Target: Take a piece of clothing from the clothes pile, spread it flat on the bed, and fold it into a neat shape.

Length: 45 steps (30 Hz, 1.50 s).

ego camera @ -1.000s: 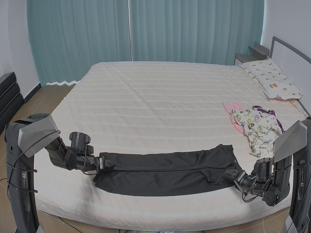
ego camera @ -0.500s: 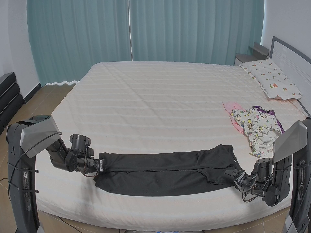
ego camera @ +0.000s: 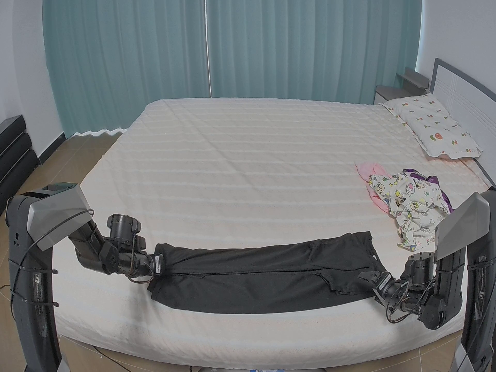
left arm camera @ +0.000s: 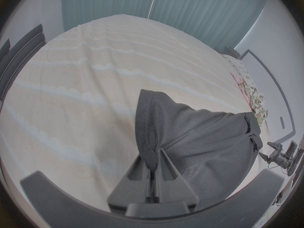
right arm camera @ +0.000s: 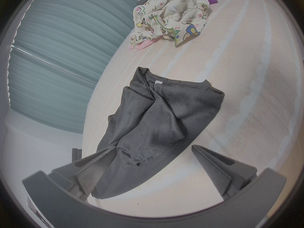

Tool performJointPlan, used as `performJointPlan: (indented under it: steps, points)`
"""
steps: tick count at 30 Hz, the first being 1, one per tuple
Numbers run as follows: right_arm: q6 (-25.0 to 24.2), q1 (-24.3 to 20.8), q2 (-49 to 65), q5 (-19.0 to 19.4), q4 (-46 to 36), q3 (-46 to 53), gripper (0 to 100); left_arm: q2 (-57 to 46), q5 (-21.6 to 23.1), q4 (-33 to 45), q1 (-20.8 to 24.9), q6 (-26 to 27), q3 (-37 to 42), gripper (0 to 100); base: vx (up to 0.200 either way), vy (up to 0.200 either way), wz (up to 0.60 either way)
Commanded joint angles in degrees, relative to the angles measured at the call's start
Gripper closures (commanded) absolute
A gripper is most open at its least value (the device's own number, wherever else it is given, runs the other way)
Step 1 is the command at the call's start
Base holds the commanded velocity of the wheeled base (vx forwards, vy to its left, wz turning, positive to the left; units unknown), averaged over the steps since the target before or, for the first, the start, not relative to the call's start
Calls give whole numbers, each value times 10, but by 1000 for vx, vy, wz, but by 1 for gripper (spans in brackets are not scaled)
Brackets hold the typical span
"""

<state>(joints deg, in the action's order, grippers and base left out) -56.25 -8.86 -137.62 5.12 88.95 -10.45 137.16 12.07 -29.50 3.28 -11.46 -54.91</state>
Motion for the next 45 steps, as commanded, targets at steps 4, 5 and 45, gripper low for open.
performJointPlan:
  steps: [4,5,45]
  points:
    - [0,0,0,1,10,0,0,-37,0,2,-24,0,16,100,0,0,0]
    - [0,0,-1,1,10,0,0,-37,1,2,-27,0,16,100,0,0,0]
    - [1,-1,-1,0,10,0,0,-38,-1,12,-49,1,32,100,-25,0,0]
